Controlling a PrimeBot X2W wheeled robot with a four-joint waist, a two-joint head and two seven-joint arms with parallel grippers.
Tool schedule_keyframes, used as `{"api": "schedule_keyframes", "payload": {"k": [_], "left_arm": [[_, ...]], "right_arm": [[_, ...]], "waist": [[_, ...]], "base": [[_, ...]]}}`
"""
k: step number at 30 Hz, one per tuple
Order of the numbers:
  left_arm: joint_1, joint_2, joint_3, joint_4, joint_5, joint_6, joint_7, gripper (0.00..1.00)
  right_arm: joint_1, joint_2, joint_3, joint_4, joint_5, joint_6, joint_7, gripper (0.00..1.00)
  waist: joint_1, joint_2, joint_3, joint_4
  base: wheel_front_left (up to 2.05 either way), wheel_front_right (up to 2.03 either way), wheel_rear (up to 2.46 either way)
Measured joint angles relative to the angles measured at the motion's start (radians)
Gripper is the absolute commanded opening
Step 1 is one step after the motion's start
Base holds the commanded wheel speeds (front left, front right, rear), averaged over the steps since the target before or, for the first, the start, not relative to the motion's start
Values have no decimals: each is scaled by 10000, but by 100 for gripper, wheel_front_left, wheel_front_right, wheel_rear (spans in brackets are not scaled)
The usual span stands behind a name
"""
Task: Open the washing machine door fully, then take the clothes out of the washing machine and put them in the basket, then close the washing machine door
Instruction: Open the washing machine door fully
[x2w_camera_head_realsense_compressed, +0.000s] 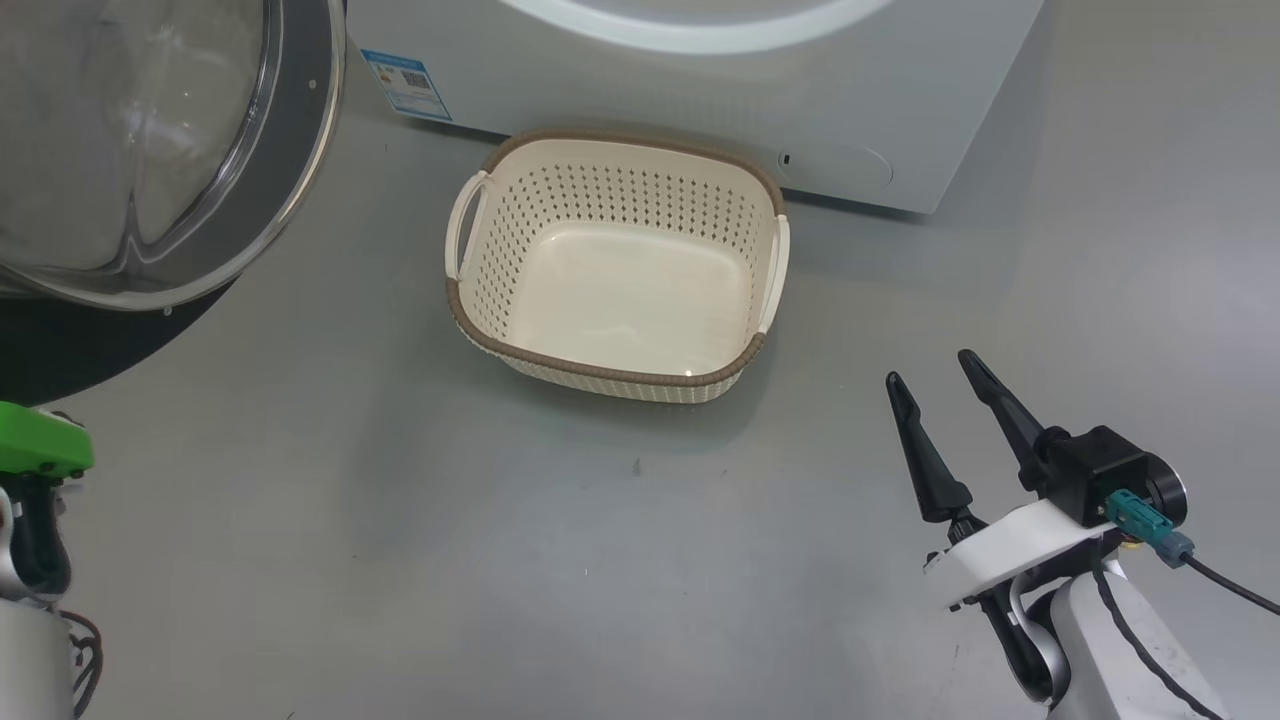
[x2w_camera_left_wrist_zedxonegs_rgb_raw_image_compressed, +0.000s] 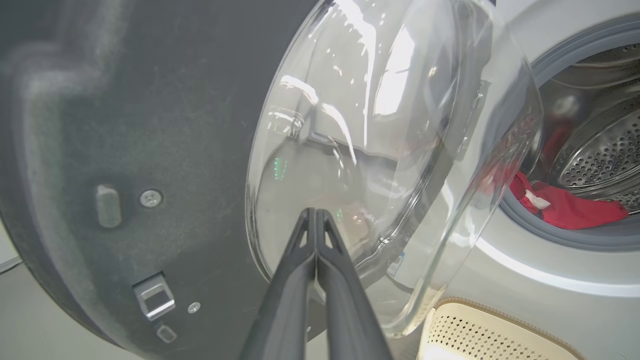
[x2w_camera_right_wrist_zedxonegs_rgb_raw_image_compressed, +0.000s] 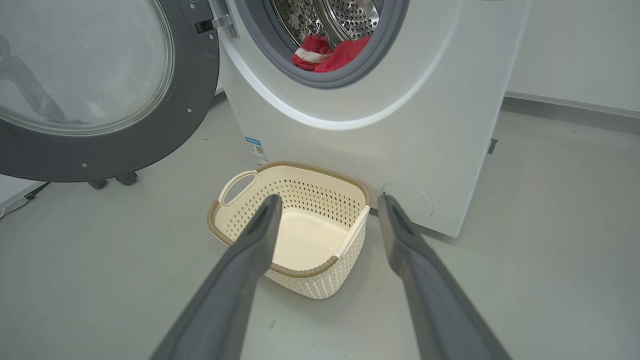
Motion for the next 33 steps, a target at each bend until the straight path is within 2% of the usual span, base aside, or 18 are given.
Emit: {"api": "schedule_keyframes", "payload": {"k": [16, 33], "left_arm": [[1406, -621, -932, -840, 564, -341, -104, 0], [3094, -1501, -1716, -2071, 878, -441, -190, 0]], "right_arm": [[451, 284, -380, 336, 481, 0, -144, 100], [1046, 353, -500, 173, 545, 0, -173, 100]], "waist": [[0, 0, -1443, -726], [0, 0, -2504, -1925]], "base": [[0, 0, 0], [0, 0, 0]]}}
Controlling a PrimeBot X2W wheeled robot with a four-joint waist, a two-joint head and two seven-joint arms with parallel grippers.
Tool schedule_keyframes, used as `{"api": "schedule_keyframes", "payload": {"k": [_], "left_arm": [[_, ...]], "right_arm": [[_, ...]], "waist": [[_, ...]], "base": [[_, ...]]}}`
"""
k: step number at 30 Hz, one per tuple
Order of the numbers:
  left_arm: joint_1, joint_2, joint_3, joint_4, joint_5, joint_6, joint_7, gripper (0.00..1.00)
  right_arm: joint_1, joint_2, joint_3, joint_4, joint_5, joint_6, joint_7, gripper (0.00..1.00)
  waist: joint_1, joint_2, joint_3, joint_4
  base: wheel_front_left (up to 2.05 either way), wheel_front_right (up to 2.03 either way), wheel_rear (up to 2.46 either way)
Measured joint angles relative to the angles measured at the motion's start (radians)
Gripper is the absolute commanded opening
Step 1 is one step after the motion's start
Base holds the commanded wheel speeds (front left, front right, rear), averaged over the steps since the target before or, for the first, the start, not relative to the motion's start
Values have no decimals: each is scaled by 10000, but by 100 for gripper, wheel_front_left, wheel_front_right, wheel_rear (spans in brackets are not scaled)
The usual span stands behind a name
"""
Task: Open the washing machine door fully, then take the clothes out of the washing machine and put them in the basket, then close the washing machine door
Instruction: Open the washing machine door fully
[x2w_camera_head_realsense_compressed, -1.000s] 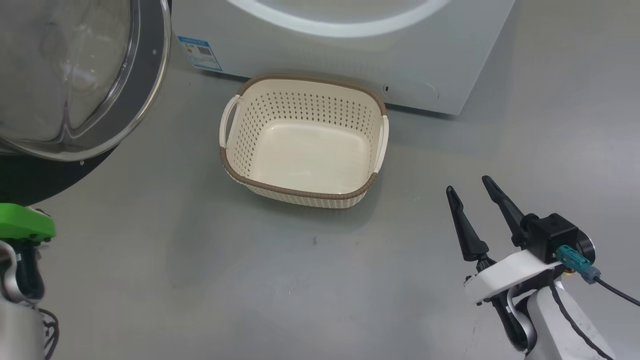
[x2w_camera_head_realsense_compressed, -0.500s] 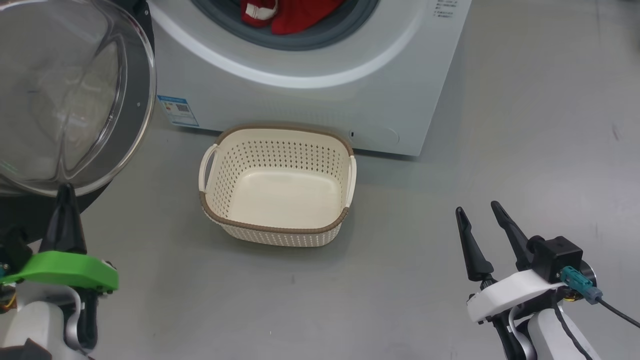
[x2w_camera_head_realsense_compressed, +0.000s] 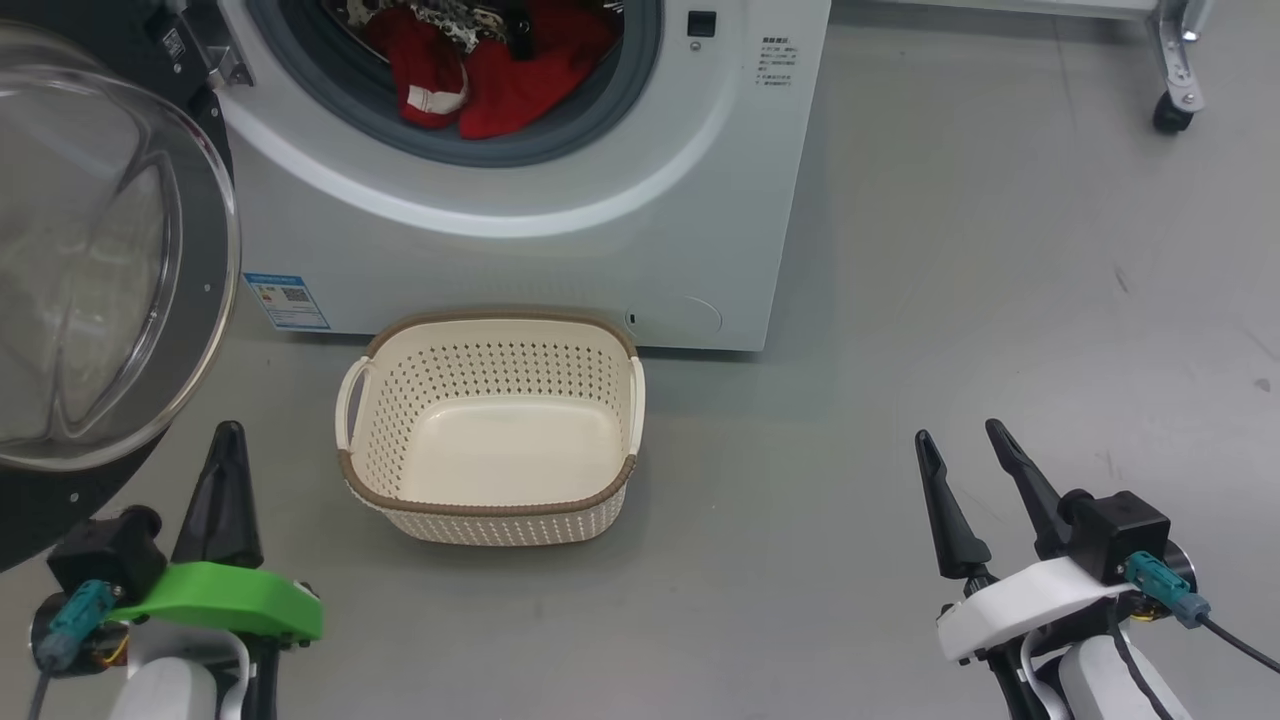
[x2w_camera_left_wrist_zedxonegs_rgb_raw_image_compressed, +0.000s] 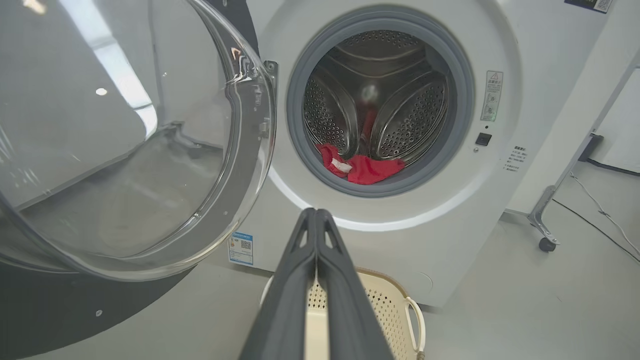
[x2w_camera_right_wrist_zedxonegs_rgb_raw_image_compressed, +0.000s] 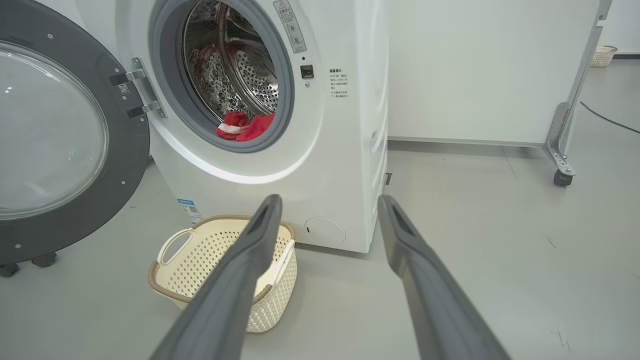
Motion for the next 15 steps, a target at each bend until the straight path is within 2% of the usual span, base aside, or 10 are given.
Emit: {"api": "schedule_keyframes", "payload": {"k": [11, 13, 14, 15], "left_arm": [[501, -171, -215, -535, 345, 8, -2, 0], [560, -226, -244, -594, 347, 31, -2, 53], [588, -234, -253, -614, 349, 63, -2, 53], [615, -234, -255, -637, 362, 107, -2, 95]], "right_arm": [[202, 81, -240, -337, 88, 0, 0, 100], [213, 90, -303, -387, 88, 0, 0, 100], [226, 92, -314, -401, 88, 0, 0, 100], [240, 96, -322, -408, 88, 0, 0, 100]], "waist": [[0, 0, -109, -407], [0, 0, -93, -430], [0, 0, -88, -439], [0, 0, -83, -448]], "base": [[0, 0, 0], [0, 0, 0], [0, 0, 0], [0, 0, 0]]}}
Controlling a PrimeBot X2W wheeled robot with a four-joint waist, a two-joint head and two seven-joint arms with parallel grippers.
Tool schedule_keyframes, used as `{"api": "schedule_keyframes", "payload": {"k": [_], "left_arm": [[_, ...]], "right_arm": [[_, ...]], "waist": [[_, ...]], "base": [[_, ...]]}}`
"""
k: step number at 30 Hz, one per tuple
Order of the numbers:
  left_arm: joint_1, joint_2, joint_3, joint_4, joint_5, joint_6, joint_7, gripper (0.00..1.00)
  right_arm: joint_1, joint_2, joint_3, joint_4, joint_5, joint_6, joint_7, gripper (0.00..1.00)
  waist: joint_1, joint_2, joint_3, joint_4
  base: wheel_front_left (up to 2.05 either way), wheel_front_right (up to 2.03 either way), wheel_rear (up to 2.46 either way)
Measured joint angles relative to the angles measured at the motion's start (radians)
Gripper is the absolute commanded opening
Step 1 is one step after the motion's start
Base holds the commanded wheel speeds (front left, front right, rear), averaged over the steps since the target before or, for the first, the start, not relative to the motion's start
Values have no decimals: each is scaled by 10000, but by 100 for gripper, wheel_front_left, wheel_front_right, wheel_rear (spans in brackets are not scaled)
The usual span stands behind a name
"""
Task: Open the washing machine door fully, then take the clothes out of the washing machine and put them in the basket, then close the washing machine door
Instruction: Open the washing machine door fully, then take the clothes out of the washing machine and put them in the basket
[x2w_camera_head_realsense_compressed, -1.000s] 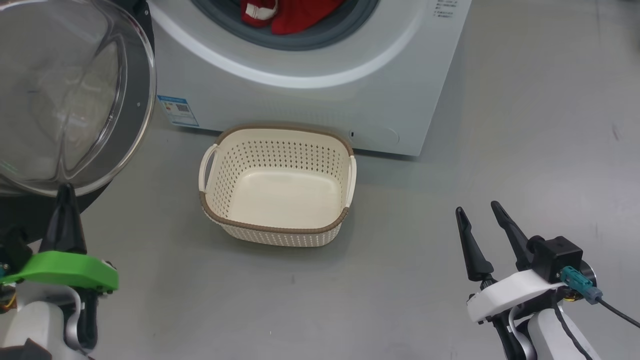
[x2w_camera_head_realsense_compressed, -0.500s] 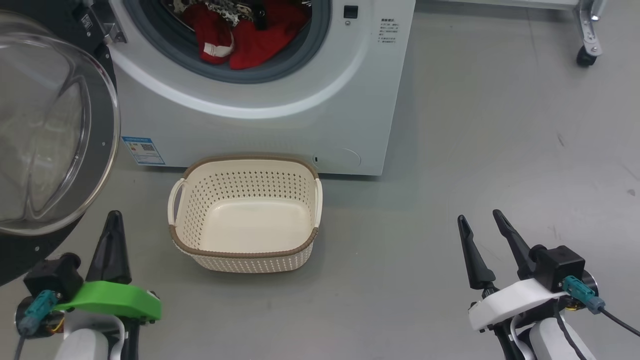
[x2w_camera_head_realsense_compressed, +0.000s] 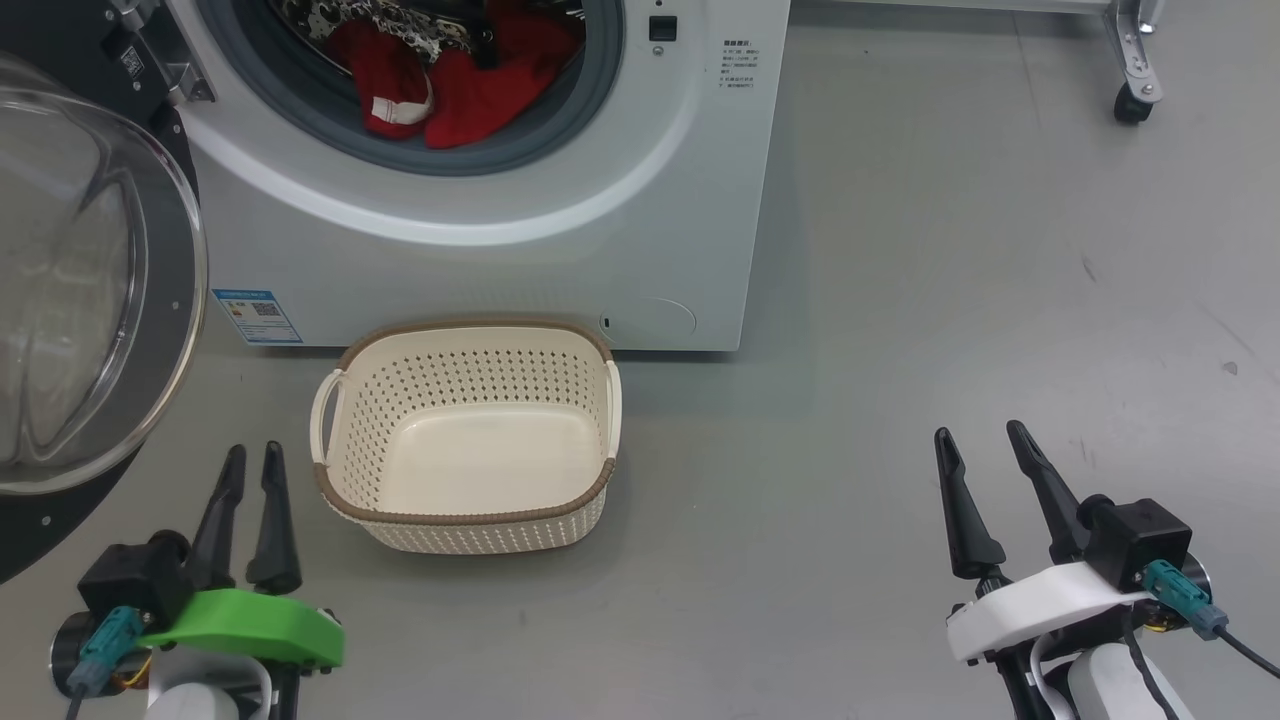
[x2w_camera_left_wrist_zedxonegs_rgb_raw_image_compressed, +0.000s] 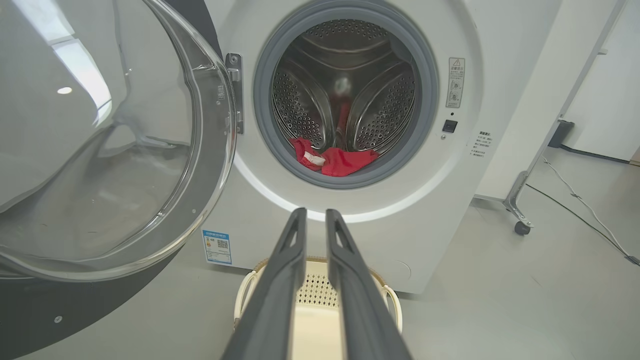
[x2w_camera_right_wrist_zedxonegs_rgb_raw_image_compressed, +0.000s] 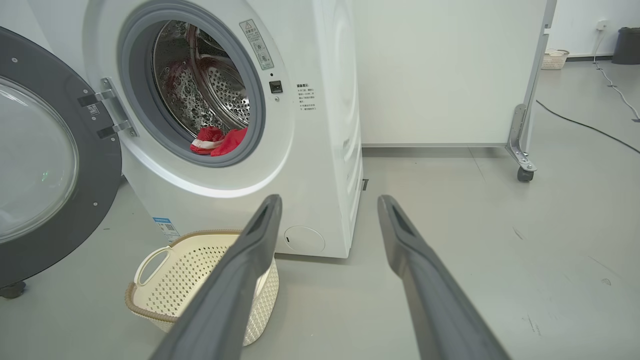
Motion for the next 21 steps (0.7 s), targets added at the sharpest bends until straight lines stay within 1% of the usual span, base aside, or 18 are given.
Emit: {"api": "schedule_keyframes", "payload": {"k": [1, 11, 21], "left_arm": [[32, 0, 0, -23, 38, 4, -2, 100], [203, -100, -224, -96, 90, 54, -2, 100], [368, -188, -199, -201, 52, 58, -2, 100]], "right_arm": [[16, 8, -6, -10, 0, 0, 0, 100], [134, 21, -54, -161, -2, 2, 0, 100], [139, 23, -48, -184, -23, 4, 0, 100]], "waist": [[0, 0, 6, -8], [0, 0, 100, -43], [0, 0, 73, -18]], "base": [[0, 0, 0], [0, 0, 0], [0, 0, 0]]}}
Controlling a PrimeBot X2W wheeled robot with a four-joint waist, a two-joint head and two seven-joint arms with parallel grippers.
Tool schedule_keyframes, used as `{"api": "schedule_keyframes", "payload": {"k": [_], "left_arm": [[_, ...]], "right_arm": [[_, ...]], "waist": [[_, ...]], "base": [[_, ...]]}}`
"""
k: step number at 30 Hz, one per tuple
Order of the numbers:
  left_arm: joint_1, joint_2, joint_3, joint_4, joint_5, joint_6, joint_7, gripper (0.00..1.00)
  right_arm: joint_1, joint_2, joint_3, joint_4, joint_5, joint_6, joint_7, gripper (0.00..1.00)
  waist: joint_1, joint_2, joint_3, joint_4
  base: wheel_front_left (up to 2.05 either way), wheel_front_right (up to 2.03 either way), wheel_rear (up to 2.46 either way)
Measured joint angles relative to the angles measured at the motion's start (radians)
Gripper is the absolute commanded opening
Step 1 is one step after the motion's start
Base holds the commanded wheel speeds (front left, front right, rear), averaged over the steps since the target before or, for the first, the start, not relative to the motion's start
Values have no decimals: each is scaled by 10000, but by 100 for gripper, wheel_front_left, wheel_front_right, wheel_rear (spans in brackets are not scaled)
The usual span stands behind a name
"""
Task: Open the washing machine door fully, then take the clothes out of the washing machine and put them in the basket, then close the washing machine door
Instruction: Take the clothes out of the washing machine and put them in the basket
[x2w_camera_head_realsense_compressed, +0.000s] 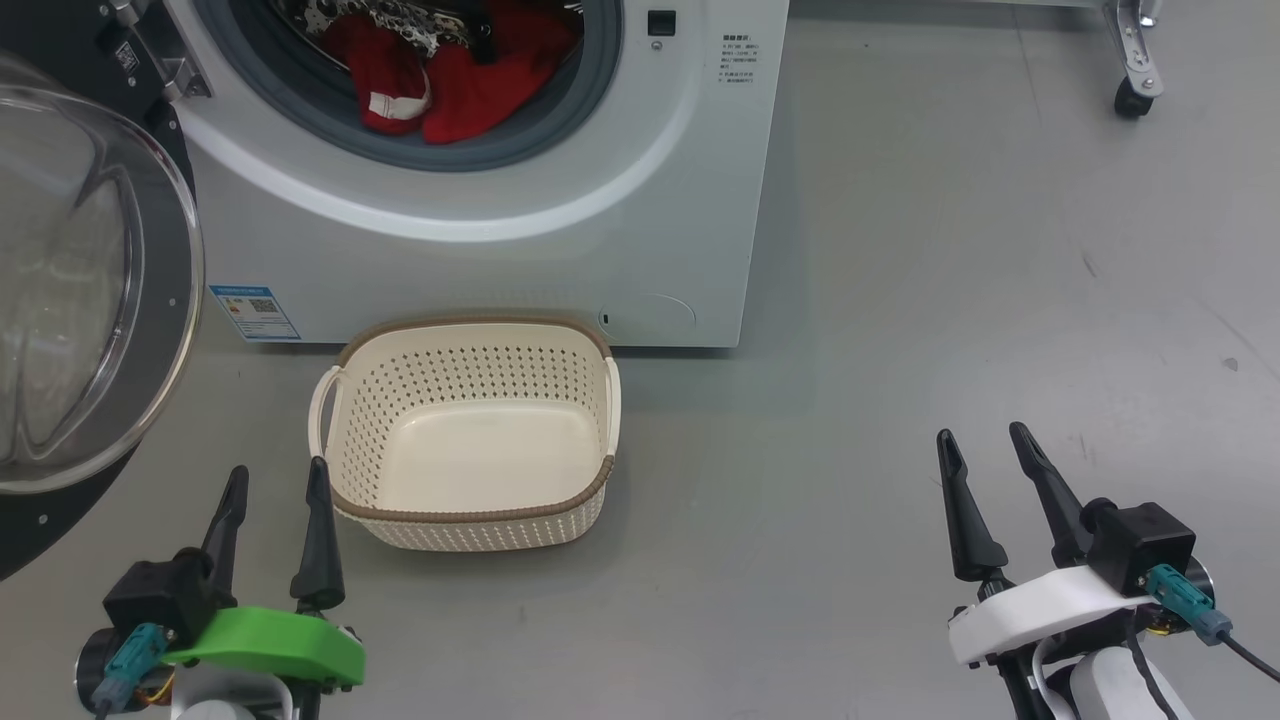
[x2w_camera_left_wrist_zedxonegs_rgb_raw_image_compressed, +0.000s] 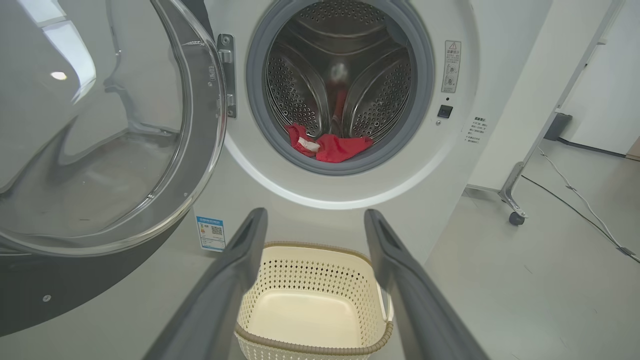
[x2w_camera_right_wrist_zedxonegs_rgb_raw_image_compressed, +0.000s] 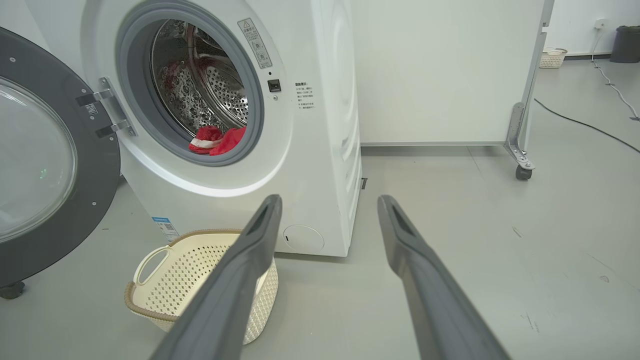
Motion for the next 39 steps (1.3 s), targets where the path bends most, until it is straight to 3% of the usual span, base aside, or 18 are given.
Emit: {"api": "schedule_keyframes", "payload": {"k": [39], "left_arm": [[255, -31, 2, -238, 67, 73, 0, 100]], "right_arm": [[148, 71, 58, -23, -10, 4, 0, 100]], "waist": [[0, 0, -26, -4]], "base": [[0, 0, 0]]}}
